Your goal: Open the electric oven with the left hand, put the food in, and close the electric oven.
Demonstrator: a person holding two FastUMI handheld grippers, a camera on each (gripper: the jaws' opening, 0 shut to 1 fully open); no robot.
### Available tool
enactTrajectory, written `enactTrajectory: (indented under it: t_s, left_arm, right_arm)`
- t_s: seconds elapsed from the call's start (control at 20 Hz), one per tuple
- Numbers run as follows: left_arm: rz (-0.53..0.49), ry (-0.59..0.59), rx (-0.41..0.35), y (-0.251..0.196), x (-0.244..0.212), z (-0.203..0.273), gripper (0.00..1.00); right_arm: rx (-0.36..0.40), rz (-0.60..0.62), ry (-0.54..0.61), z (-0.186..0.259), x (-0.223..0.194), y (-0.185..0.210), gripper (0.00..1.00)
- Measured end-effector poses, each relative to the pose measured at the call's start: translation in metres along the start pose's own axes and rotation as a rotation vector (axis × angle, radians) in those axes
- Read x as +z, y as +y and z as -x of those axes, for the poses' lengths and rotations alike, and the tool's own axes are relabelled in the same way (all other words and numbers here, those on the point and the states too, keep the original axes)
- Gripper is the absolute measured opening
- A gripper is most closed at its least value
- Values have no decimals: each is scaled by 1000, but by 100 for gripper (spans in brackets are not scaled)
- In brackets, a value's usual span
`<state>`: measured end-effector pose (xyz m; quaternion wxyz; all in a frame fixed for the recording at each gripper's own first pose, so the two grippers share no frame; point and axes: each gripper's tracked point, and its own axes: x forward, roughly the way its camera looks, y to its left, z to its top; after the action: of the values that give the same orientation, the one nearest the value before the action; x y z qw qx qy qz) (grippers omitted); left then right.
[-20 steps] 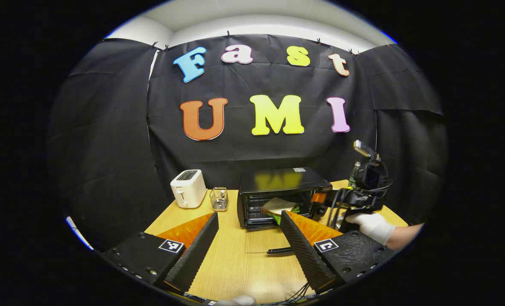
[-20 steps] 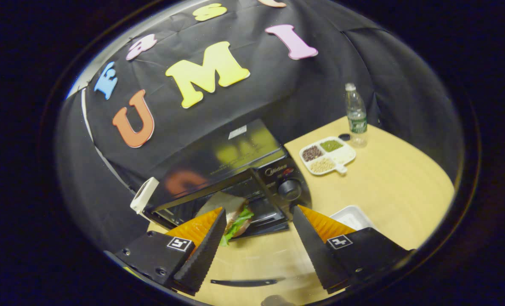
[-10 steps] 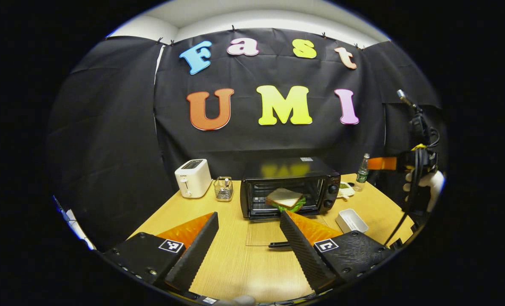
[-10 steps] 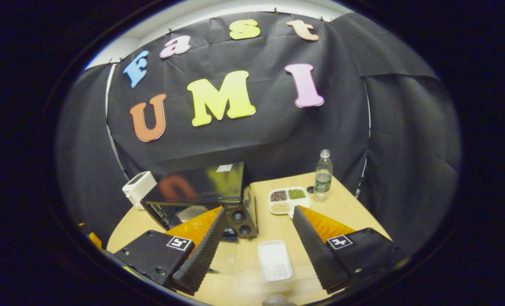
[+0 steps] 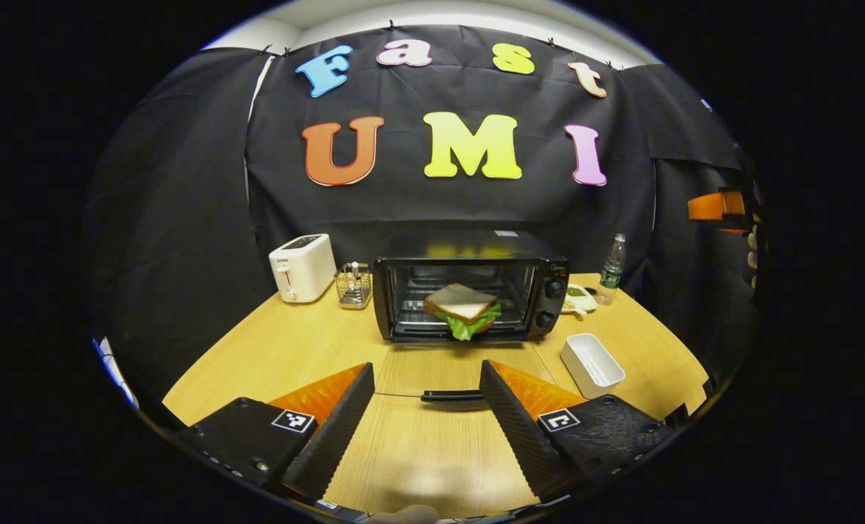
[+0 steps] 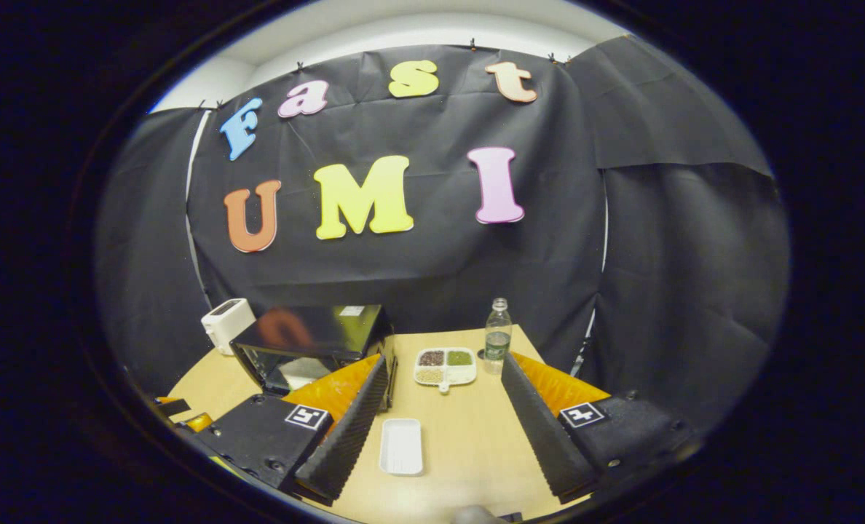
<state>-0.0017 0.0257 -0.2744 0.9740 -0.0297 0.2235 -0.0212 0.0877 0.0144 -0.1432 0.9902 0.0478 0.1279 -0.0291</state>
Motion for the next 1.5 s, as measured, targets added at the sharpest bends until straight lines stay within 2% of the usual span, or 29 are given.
enactTrajectory:
  t_s: [0.05, 0.1, 0.45, 0.5, 0.6, 0.65, 0.7, 0.75, 0.8, 0.85, 0.95, 1.0, 1.05, 1.15, 1.2, 1.25, 1.35, 1.4, 1.45, 1.5]
  left_arm:
    - [-3, 18, -4, -4, -10, -5, 96]
    - [-3, 43, -9, -9, -21, -10, 96]
    - [-23, 131, -47, -38, -79, -52, 96]
    - [-24, 137, -53, -42, -86, -59, 96]
    - [-17, 162, -59, -47, -101, -73, 96]
    - [-13, 172, -62, -49, -107, -79, 96]
    - [-13, 183, -57, -50, -113, -83, 96]
    - [-14, 186, -54, -51, -115, -87, 96]
    - [-16, 189, -49, -51, -116, -90, 96]
    - [-19, 192, -47, -50, -118, -93, 100]
    - [-23, 192, -42, -49, -118, -100, 96]
    - [-26, 195, -38, -47, -119, -102, 96]
    - [-29, 197, -34, -45, -120, -104, 100]
    - [-31, 191, -27, -44, -119, -108, 96]
    - [-26, 193, -36, -46, -118, -109, 96]
    - [-27, 201, -35, -46, -122, -110, 96]
    - [-31, 193, -33, -45, -120, -110, 96]
    - [-29, 191, -29, -45, -118, -110, 96]
    - [-23, 188, -30, -45, -117, -111, 96]
    - [-25, 185, -30, -45, -114, -111, 96]
  right_arm:
    - [-10, 12, -1, 6, 1, -9, 89]
    - [-17, 18, -5, 11, 4, -17, 100]
    - [-77, 40, 53, 32, -10, -62, 100]
    - [-87, 42, 61, 34, -12, -67, 90]
    - [-103, 44, 85, 38, -17, -74, 90]
    - [-109, 44, 95, 38, -20, -76, 100]
    - [-112, 43, 103, 39, -22, -77, 100]
    - [-113, 44, 111, 38, -24, -79, 100]
    - [-115, 46, 118, 37, -26, -80, 90]
    - [-117, 41, 123, 37, -27, -82, 90]
    - [-118, 27, 131, 34, -29, -82, 91]
    - [-118, 22, 135, 33, -30, -82, 100]
    - [-117, 21, 141, 31, -33, -82, 100]
    - [-118, 16, 146, 28, -33, -83, 100]
    - [-117, 12, 151, 27, -33, -83, 91]
    - [-116, 10, 156, 25, -35, -83, 100]
    - [-115, 10, 161, 23, -37, -82, 100]
    - [-112, 6, 164, 23, -37, -80, 91]
    - [-109, 7, 163, 22, -36, -80, 91]
    - [-109, 9, 166, 22, -36, -80, 100]
